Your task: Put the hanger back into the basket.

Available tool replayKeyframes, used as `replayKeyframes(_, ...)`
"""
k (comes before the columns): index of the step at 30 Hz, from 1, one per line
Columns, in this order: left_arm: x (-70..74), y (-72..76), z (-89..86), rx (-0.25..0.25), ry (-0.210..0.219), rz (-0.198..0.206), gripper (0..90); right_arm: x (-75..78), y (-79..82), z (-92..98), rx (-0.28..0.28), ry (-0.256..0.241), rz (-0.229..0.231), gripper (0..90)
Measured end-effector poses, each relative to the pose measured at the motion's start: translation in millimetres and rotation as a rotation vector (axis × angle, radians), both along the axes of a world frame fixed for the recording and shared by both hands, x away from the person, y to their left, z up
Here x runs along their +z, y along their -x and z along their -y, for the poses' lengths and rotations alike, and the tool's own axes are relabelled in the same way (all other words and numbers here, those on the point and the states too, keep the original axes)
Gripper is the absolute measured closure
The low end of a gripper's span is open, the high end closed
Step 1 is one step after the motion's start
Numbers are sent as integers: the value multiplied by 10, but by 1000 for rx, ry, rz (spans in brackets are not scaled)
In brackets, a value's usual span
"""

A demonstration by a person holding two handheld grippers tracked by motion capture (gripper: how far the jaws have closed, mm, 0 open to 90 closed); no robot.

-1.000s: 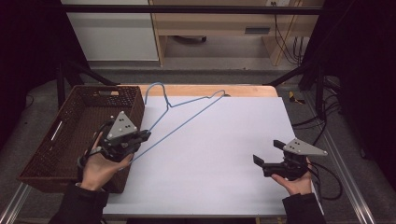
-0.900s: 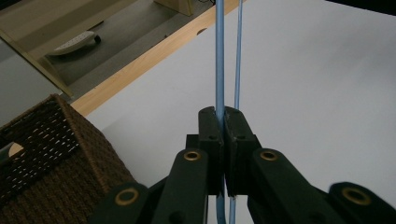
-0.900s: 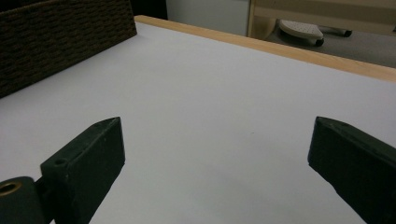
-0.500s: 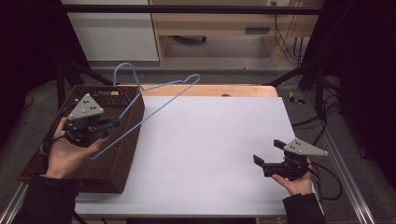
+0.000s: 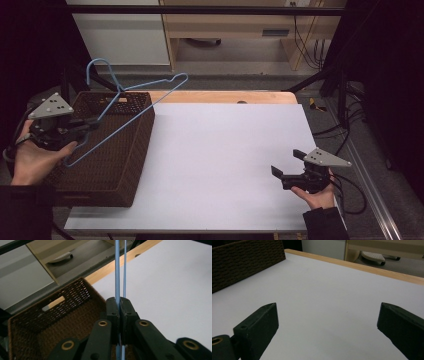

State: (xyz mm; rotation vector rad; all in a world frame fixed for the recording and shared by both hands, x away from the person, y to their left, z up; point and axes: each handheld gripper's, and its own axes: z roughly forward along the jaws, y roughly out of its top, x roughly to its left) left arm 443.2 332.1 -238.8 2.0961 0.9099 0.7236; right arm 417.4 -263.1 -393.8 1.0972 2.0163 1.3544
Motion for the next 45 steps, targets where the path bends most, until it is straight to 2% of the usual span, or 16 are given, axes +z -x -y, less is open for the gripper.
replayKeyframes(6,-104,-57,-225,37,-22,-12,870,1,0,0,-1,-1,-2,41)
replayKeyframes(11,-216,-94,-407,84,-10,-23,870,1,0,1,-2,-1,-5,41)
replayKeyframes(17,-330,-123,-574,125,-29,-34,871,-3,-3,-1,-1,1,-4,39)
replayKeyframes(21,-396,-128,-687,142,-25,-37,870,-6,-4,-4,-1,-1,-8,39)
replayKeyframes(27,-498,-119,-819,162,-54,-54,870,-12,-8,-6,-1,5,-10,39)
replayKeyframes(31,-568,-108,-914,179,-53,-64,870,-10,-8,0,-1,5,-6,39)
replayKeyframes(36,-707,-116,-952,190,-47,-82,871,-14,-9,-5,0,8,-10,39)
replayKeyframes(41,-921,-169,-894,186,-30,-107,870,-15,-10,-6,1,8,-10,39)
replayKeyframes(45,-1078,-221,-828,176,-35,-135,870,-17,-10,3,-3,7,-10,39)
